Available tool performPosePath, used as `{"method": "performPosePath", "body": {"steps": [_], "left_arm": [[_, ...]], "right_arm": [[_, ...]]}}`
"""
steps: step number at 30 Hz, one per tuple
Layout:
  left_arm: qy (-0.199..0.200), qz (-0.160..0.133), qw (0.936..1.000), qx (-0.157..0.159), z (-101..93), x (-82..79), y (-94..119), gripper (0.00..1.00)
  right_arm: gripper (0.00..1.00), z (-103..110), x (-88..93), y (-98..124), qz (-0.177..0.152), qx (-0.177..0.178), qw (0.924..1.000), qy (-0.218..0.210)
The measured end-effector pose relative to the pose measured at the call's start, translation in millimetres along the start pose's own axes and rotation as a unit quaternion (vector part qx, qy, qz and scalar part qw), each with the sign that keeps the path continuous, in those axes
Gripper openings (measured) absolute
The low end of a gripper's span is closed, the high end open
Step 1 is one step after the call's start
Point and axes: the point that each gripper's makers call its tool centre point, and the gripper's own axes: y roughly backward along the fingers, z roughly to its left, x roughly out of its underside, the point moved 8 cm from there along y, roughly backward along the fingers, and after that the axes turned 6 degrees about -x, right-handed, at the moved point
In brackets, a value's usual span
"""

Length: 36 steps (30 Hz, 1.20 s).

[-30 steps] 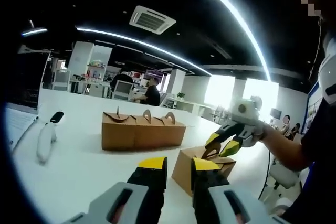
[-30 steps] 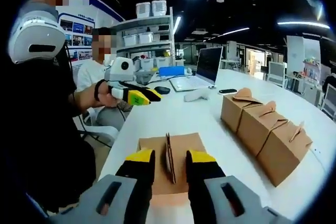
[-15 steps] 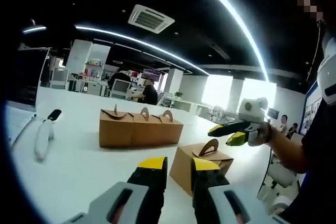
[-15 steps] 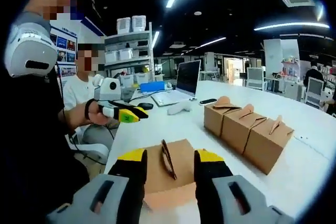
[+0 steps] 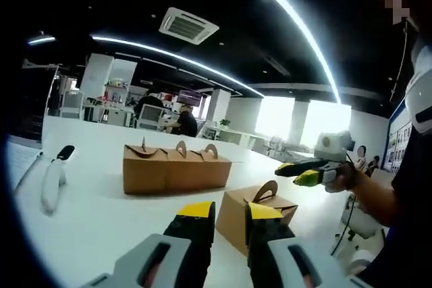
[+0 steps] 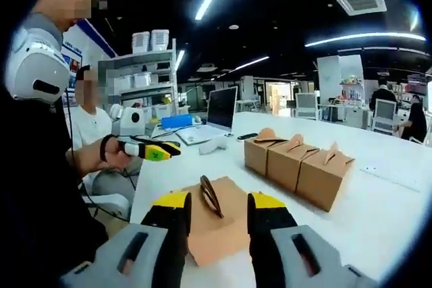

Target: Pick up one paper box from the group, open the paper box, and remove the item inside

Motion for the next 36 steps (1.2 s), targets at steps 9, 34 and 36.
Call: {"method": "performPosePath", "body": {"steps": [9, 34, 36], "left_arm": [[-0.002, 0.003, 1.0, 0.004, -0.2, 1.0, -2, 0.2], [-0.012, 0.013, 0.9998, 0.01, -11.6, 12.9, -2, 0.2], [-0.015, 0.013, 0.9997, 0.013, -14.4, 13.3, -2, 0.2]], "right_arm": [[0.31, 3, 17.4, 25, -0.067, 0.054, 0.9945, -0.059], [0.31, 7, 38.7, 48, -0.051, 0.081, 0.9937, -0.059], [0.31, 7, 41.0, 50, -0.051, 0.083, 0.9932, -0.063]]}}
